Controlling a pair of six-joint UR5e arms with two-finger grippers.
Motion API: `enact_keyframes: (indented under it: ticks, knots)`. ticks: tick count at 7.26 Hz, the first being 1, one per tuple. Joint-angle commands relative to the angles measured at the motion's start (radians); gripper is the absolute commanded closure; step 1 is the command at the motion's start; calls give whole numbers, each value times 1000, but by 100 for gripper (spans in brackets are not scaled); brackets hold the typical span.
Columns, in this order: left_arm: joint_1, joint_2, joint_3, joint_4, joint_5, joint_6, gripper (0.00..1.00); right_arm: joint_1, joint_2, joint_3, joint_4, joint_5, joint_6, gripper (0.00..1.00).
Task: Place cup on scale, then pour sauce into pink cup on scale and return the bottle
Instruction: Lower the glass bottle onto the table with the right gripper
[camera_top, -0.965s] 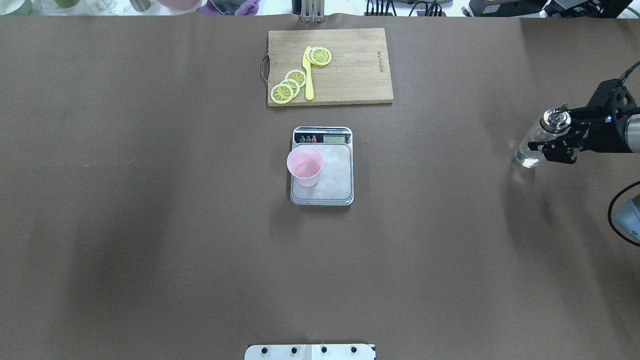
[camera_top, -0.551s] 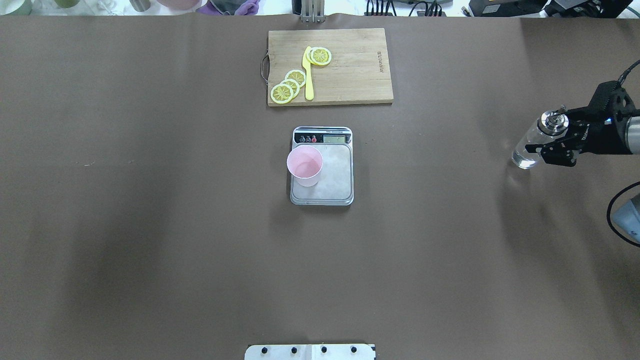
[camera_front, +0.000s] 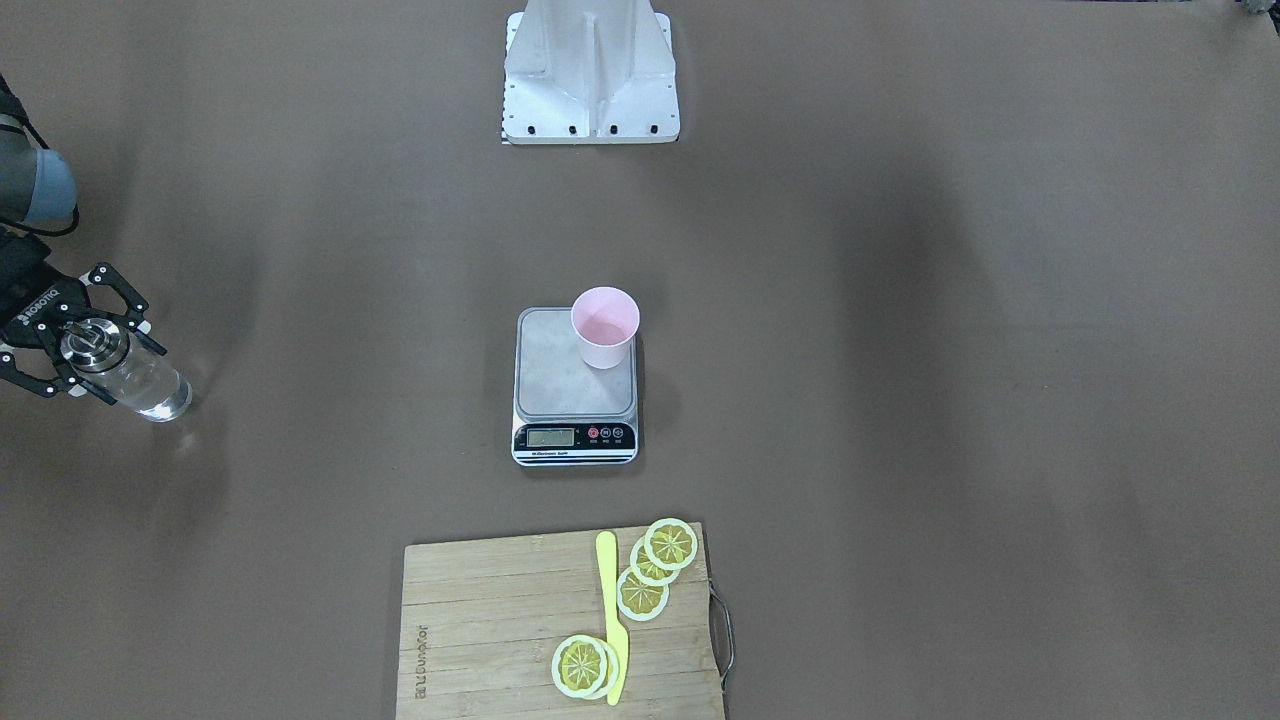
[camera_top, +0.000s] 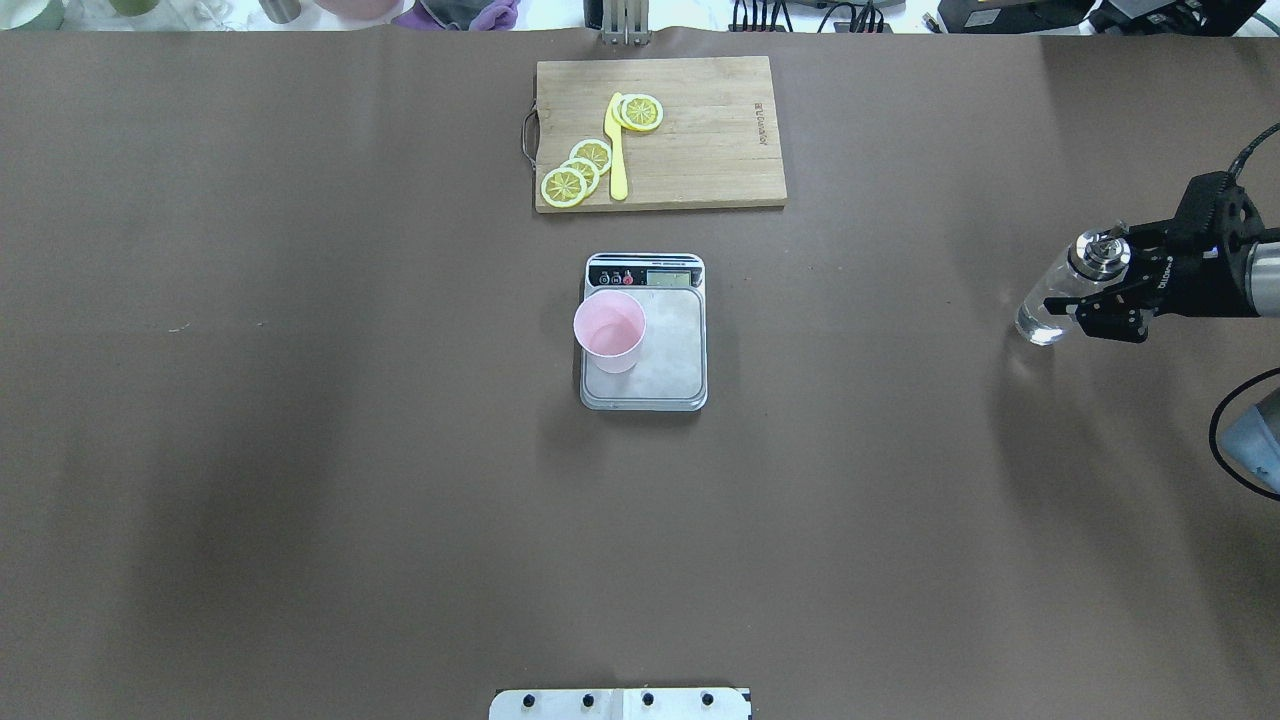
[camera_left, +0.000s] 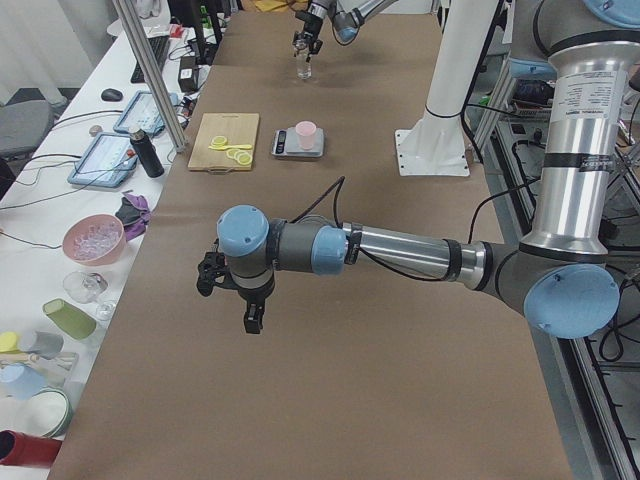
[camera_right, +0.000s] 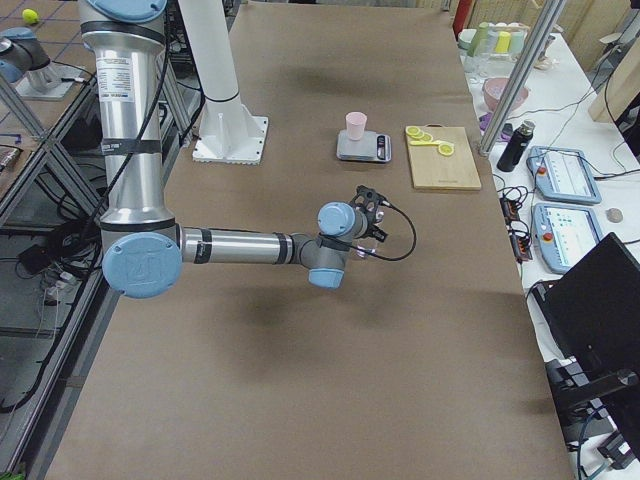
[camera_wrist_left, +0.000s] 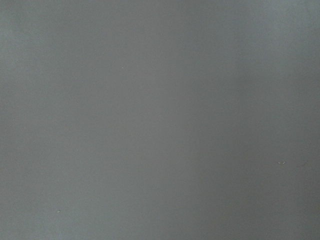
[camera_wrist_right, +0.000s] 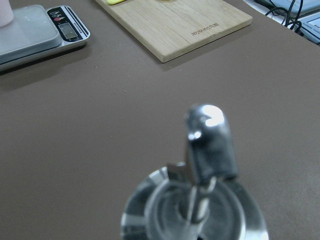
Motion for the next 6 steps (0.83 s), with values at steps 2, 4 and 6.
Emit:
enact_keyframes:
  ticks: [2, 4, 6]
  knots:
    - [0, 0, -1, 0, 0, 0, 2, -9, 22, -63, 69, -3, 8, 64]
    - [0, 0, -1, 0, 0, -1, 2, -10, 26, -69, 82, 0, 9, 64]
    - [0, 0, -1, 0, 3, -1, 2, -9, 26, -71, 82, 2, 14, 55]
